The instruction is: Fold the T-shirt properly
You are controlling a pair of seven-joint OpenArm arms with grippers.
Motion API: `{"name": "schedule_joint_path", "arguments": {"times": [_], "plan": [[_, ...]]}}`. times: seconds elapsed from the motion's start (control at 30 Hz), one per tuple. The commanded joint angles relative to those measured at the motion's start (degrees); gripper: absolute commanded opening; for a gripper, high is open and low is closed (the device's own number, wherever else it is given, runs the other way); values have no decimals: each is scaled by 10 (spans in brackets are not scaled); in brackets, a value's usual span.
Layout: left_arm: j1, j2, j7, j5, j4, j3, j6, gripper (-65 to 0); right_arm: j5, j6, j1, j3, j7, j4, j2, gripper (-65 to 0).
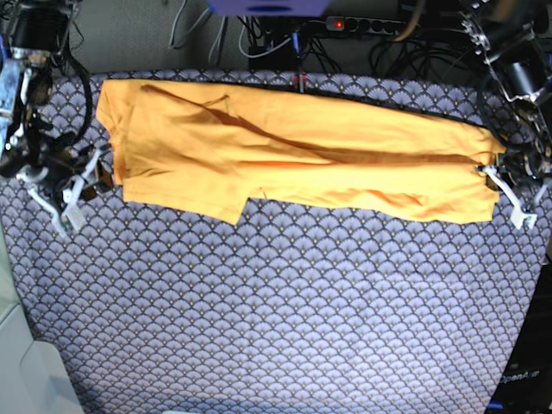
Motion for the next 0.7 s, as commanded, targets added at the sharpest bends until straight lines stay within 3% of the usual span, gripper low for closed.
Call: {"name": "schedule_joint_path", "arguments": {"times": [0.0,0.23,0.4,0.57,0.67], "plan": [[-4,-2,15,25,1,1,1,-650,7,-2,22,-1,5,1,5,-391],[-4,-2,19,33,5,-2,1,-650,7,-2,79,-41,-25,-13,-15,-287],[-2,-3,19,33,6,-2,1,-650,6,-2,78,-41,-20,-40,-22,-282],[-1,-3,19,33,6,-2,1,-650,6,-2,83,-48,39,-122,-21,-282],[-1,-3,19,33,6,-2,1,-650,6,-2,97,-68,43,-148,-13,-282]]}}
